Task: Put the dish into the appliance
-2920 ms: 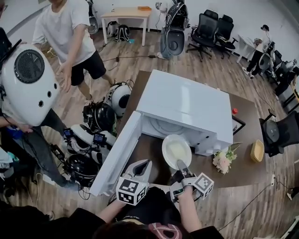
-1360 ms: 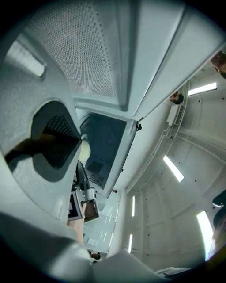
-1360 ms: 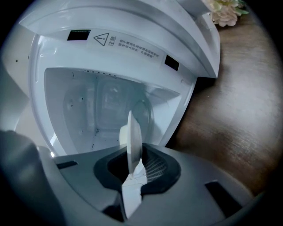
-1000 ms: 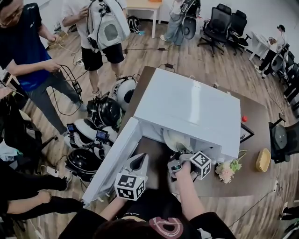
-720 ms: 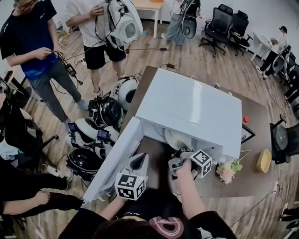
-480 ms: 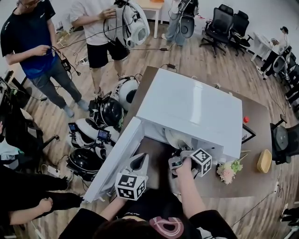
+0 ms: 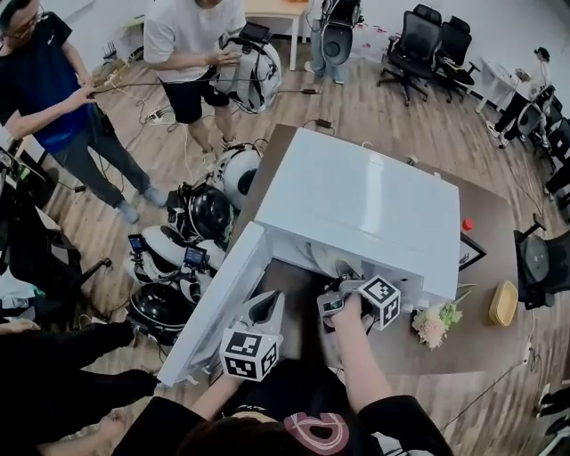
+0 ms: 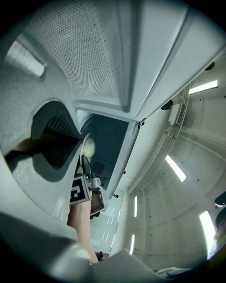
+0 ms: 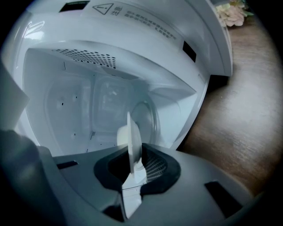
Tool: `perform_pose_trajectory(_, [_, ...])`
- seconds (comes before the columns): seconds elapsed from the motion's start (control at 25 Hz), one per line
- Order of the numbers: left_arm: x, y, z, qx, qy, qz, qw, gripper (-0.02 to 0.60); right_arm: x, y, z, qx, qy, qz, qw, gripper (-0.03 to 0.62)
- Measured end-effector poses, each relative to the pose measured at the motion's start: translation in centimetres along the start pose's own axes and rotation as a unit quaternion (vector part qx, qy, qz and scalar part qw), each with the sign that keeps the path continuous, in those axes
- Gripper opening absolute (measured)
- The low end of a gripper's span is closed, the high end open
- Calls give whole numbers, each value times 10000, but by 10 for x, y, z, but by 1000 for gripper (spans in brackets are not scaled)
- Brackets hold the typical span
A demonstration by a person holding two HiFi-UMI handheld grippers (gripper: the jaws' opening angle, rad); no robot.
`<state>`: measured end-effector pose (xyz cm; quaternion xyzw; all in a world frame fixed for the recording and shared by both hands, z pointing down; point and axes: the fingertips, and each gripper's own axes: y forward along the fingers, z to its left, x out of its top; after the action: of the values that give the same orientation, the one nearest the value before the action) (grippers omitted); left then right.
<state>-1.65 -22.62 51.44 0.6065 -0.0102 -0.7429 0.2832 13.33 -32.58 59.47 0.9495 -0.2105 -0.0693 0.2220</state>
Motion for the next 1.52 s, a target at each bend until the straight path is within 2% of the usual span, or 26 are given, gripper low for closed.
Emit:
perform_pose_trajectory(0.28, [-1, 4, 0, -27, 42, -2, 10000, 9, 1, 9, 0, -24, -224, -12, 9997, 46])
perform_pose_trajectory(0.8, [-1, 6, 1, 19, 27, 21, 10000, 9, 4, 24, 5, 62, -34, -22, 10000, 46])
perform_pose_trajectory(1.32, [-4, 7, 5, 32, 58, 70, 10000, 9, 6, 36, 8, 146, -214, -127, 9996, 48])
perform_pose_trajectory(1.52, [-5, 5, 8, 75, 56, 84, 9999, 9, 8, 38, 13, 186, -536, -222, 9981, 48])
